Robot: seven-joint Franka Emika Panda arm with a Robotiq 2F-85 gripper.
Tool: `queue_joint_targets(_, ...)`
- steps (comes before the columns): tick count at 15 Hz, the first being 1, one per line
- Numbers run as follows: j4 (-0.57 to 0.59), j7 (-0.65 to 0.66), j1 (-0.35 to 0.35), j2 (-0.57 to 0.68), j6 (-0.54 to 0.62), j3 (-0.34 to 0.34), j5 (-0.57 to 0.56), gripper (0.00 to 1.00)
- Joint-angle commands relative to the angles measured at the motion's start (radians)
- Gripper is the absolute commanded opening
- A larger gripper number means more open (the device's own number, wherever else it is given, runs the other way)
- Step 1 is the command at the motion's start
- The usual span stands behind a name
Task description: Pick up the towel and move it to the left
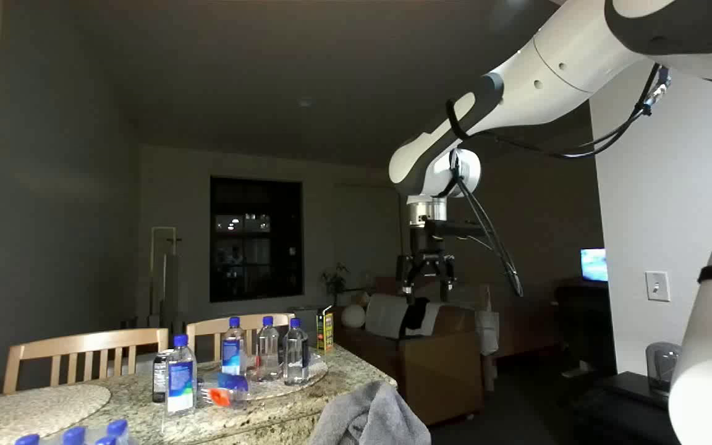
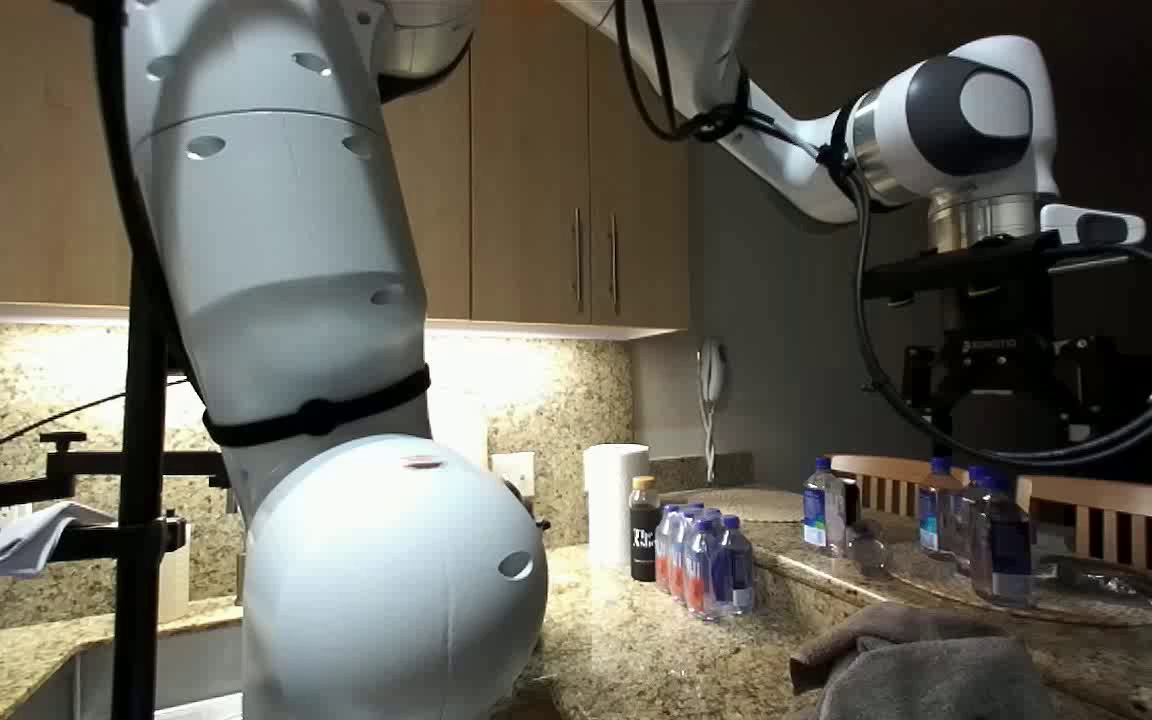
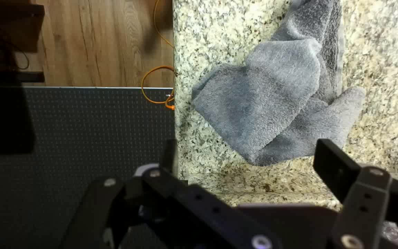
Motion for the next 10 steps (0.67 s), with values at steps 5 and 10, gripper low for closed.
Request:
queue_joint_targets(5, 0.003, -0.003, -0.014, 0.001, -0.003, 0.012, 0.004, 1.0)
queue_joint_targets(10, 0.004, -0.043, -0.006, 0.021, 0.045, 0.002, 0.045, 1.0)
